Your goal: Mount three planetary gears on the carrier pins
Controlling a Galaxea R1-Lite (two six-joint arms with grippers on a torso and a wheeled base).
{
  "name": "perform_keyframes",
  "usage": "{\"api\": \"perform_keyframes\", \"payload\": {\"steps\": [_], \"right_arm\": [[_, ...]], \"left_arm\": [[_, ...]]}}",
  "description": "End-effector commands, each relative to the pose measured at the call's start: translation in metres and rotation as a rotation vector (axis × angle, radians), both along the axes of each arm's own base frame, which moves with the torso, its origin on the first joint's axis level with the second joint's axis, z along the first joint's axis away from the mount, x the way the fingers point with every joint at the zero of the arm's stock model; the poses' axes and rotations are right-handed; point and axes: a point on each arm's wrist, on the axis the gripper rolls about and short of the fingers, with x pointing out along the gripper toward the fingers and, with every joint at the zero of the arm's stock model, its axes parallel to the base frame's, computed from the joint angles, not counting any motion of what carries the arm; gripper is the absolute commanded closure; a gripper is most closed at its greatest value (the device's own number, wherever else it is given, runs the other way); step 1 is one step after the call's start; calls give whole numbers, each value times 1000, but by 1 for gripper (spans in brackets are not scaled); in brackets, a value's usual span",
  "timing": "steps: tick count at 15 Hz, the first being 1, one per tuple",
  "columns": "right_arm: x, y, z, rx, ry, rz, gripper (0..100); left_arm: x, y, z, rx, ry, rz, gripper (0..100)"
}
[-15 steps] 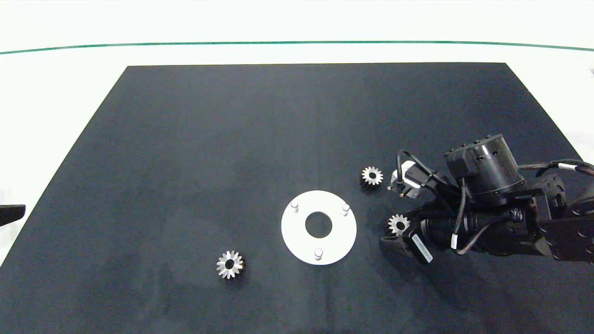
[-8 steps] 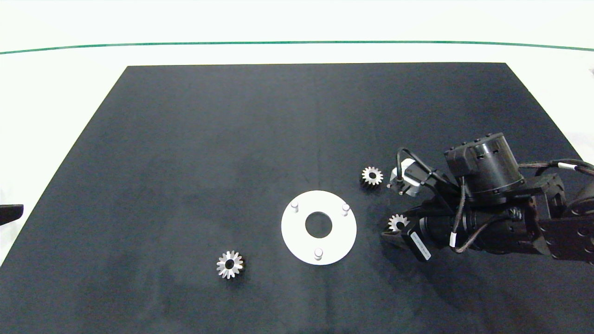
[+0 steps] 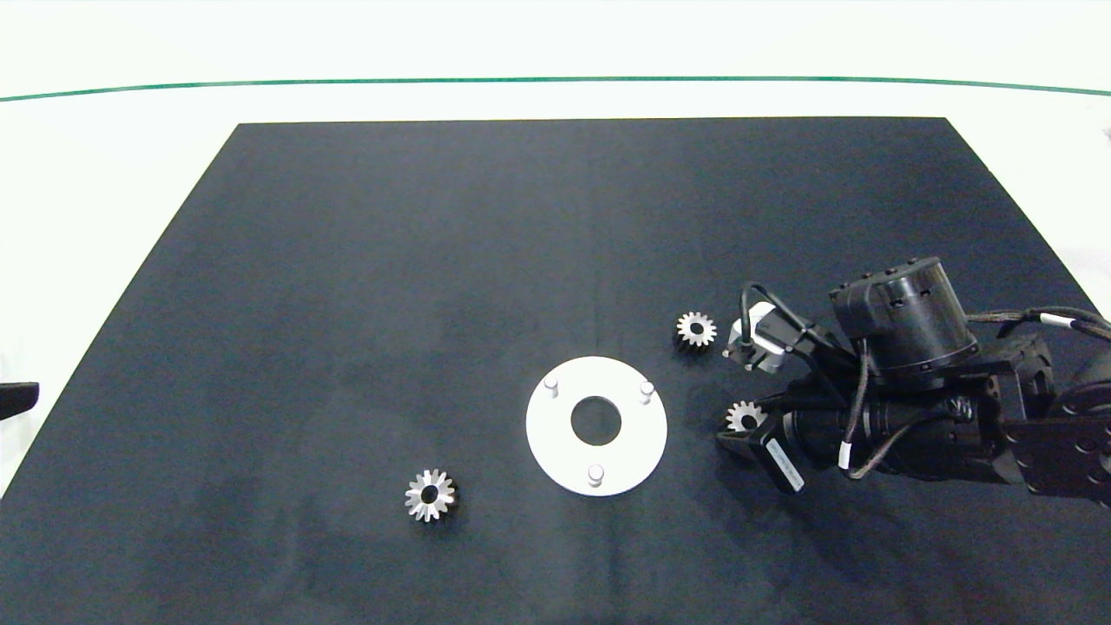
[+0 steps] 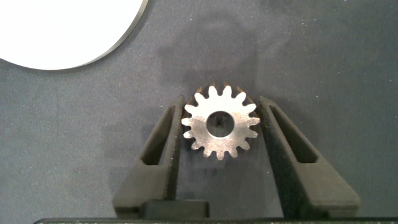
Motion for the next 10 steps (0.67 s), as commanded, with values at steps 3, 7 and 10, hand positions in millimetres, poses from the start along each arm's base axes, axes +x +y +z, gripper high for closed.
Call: {"api": "perform_keyframes", "payload": {"steps": [3,7,10], "right_arm": [[-1,0,-2,-6,6,1,64],[-5,1,3,0,-10,12,72],[-38,25,25,68,-55,113,78]], "left_arm": [[-1,0,0,1,4,0,0],[-1,0,0,1,4,0,0],[-1,0,0,1,2,-7,0]]}}
